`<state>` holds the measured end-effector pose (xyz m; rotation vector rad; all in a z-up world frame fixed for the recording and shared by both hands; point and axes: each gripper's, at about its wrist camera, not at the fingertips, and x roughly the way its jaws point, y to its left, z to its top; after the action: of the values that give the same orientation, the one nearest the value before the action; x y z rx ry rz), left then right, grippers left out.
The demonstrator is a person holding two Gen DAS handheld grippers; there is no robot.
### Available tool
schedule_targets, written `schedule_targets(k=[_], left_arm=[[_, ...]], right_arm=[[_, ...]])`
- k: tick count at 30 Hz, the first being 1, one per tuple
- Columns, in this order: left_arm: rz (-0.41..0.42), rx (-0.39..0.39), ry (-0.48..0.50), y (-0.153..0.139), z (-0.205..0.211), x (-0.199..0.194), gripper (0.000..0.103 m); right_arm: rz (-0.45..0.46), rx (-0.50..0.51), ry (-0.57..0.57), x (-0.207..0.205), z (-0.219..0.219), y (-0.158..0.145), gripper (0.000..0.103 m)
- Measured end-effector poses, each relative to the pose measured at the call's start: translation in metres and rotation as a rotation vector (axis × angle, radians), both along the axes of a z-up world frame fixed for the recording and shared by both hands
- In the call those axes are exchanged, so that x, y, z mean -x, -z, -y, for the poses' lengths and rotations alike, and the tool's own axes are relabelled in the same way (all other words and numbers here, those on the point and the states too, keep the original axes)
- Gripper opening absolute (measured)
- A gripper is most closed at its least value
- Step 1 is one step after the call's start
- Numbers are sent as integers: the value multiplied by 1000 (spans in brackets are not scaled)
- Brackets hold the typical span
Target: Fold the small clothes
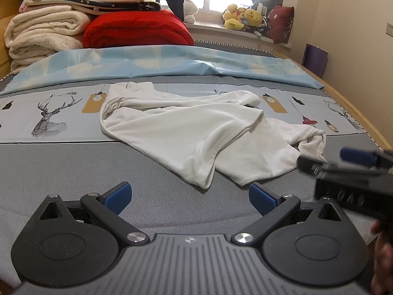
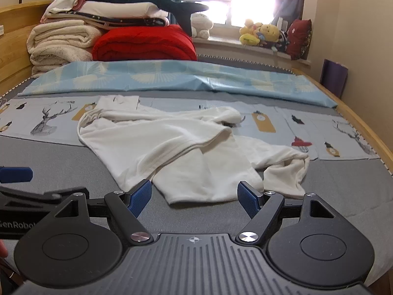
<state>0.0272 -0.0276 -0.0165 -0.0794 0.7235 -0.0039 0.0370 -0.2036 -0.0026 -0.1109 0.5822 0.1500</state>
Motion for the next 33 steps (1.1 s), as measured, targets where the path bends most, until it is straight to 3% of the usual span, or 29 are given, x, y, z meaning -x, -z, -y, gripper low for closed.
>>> schedule_targets(k=[4,6,8,9,10,12,14,15,19,22,24,27,29,31,33], left_arm=[[-4,-9,-20,-2,-7,-1,99],[-18,-23,-30,-4,-12,-6,83],[-55,-44,0,-6,-15,-18,53],[-72,-53,20,-5,-17,-27,43],[-81,-66,40,-5,-19,-36,40],[-97,-95,76,-2,-21,-55,39],[-123,-85,111,7,-25,-74,39],[-136,-63,119,15,-29,-84,39],[-235,27,71,45,-37,-117,41],[-263,142,36,55,-36,-136,62],[-295,137,38,65,-26,-146,68],[-337,139,37,81,-15,-160,68],[-360,99,25,91,-10,-167,66],[-389,28,18,101,-5,-170,42],[-383,5,37,101,-5,-168,11]], right_arm=[[64,-40,40,-9,24,-20,78],[112,-42,63,-18,41,-31,78],[95,-57,94,-31,56,-33,79],[82,-76,112,-36,65,-29,79],[68,-89,136,-39,72,-22,79],[-19,-83,166,-43,80,-7,77],[-70,-165,162,-48,85,-1,59],[-53,-165,151,-47,86,-3,58],[-79,-103,102,-53,78,4,58],[-86,-75,92,-56,78,6,58],[-81,-61,92,-61,81,7,58],[-88,-56,103,-62,90,7,58],[-85,-52,108,-64,94,6,58],[-81,-49,114,-63,97,5,58],[-78,-47,124,-62,99,4,58]])
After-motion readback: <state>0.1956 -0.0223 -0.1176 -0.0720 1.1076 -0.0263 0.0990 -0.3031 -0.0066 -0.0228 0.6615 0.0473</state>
